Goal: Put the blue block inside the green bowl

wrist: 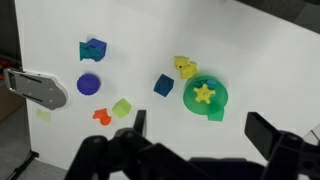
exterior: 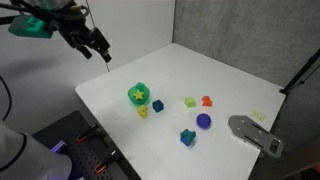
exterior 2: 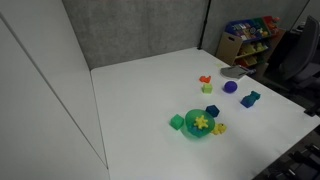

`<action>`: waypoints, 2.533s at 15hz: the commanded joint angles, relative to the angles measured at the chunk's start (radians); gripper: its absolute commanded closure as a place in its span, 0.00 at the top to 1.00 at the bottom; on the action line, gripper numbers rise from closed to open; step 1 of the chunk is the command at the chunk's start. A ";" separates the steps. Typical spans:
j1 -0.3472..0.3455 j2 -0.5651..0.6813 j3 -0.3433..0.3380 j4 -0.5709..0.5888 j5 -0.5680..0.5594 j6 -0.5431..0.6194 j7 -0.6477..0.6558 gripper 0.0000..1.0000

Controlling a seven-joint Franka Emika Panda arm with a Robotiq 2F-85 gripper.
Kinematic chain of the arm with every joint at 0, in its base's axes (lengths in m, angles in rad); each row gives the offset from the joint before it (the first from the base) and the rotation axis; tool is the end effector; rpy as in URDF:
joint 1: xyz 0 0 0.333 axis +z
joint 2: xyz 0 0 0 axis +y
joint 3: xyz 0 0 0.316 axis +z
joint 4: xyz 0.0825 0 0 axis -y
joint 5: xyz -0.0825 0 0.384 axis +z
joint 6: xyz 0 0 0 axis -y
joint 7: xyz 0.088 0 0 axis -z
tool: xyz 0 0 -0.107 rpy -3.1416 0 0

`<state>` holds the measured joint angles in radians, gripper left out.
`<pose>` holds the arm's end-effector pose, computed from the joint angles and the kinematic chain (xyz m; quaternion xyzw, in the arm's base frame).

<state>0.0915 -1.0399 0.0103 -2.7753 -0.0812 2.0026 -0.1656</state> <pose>0.2738 0.0232 0.5029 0.9800 0.1419 0.1315 0.0478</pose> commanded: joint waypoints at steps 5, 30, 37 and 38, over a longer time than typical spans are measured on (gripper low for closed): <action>0.070 0.065 0.085 0.011 0.133 -0.002 0.129 1.00; 0.043 0.624 0.268 0.121 0.262 0.414 0.570 1.00; -0.039 0.749 0.247 0.173 0.149 0.481 0.614 1.00; -0.050 0.767 0.241 0.176 0.131 0.495 0.612 1.00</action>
<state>0.0686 -0.3336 0.2629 -2.6380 0.1073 2.4763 0.4129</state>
